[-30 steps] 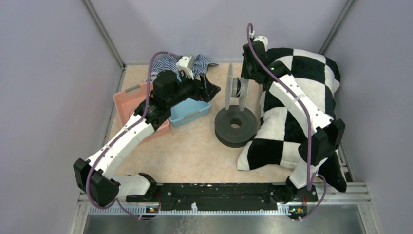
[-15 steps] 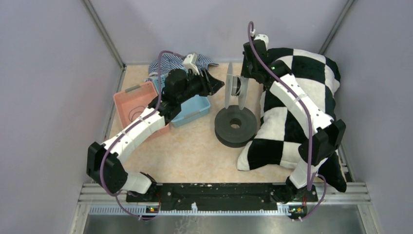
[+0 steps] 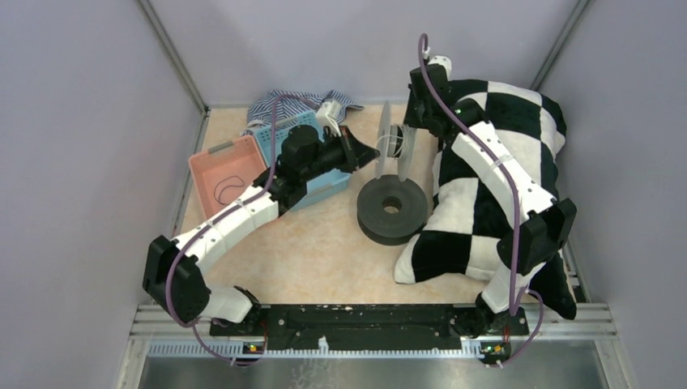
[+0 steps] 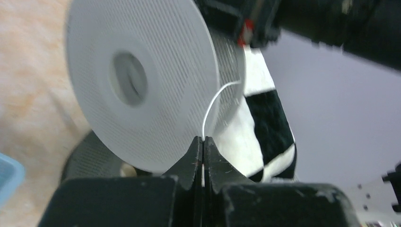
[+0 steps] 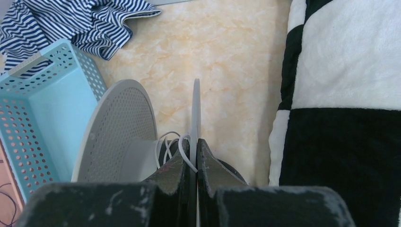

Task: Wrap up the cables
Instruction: Place the cable reel at the corner of the board.

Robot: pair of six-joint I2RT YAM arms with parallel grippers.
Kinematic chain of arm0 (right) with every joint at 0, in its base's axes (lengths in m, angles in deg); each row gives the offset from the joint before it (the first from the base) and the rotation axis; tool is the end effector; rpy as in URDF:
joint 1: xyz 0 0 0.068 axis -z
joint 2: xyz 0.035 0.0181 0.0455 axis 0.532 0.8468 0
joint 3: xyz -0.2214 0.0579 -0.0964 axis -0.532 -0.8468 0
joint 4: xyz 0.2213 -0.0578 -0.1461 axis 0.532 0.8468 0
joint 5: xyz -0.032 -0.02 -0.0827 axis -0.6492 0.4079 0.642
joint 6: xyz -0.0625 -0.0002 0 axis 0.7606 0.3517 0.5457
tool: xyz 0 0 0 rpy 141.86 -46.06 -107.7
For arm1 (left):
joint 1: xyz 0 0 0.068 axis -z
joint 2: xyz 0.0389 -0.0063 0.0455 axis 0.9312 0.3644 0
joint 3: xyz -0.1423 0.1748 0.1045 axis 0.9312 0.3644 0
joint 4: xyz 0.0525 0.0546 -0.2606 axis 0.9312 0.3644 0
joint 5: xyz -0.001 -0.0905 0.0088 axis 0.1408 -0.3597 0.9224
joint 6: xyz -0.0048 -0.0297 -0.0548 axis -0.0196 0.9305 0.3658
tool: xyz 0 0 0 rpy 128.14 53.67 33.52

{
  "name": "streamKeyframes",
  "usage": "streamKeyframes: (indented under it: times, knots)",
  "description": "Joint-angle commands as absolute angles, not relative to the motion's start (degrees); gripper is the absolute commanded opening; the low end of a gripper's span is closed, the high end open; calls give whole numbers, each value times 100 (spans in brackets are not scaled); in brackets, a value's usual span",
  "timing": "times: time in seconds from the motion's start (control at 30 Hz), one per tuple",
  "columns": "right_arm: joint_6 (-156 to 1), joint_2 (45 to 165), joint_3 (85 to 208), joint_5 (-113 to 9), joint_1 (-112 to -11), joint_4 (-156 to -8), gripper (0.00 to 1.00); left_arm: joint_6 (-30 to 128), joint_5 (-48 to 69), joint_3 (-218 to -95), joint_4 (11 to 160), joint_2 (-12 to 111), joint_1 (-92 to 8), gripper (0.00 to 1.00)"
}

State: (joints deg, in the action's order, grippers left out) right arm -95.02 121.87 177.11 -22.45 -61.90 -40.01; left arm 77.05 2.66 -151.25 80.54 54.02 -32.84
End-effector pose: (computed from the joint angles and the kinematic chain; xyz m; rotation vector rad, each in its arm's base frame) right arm 0.3517 0.1804 0.3785 0.1157 2.1257 0.1342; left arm 0.2844 -0.2213 0.3373 0.1734 1.8166 -1.1958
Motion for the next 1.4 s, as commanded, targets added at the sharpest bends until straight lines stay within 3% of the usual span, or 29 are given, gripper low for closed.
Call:
streamKeyframes:
  times: [0.0,0.43,0.8,1.07,1.37]
  knots:
    - [-9843,11888,17977,-2578,-5906,-4414,0,7819,207,-14788,7918,5097,-2719,0]
    - [-11314,11265,17312,-5164,-4684,-5049,0,7230,533,-14282,7940,5070,-2265,0]
    - [-11748,10787,16581,-6318,-4508,-5482,0,6401,1593,-13363,6078,4797,-2264,0]
    - [-12001,11412,15959,-7011,-4164,-6367,0,5300,2893,-13521,5222,5569,-2394,0]
    - [-12366,12526,15953,-7929,-3817,-7444,0,4461,2502,-14018,4325,6974,-3063,0]
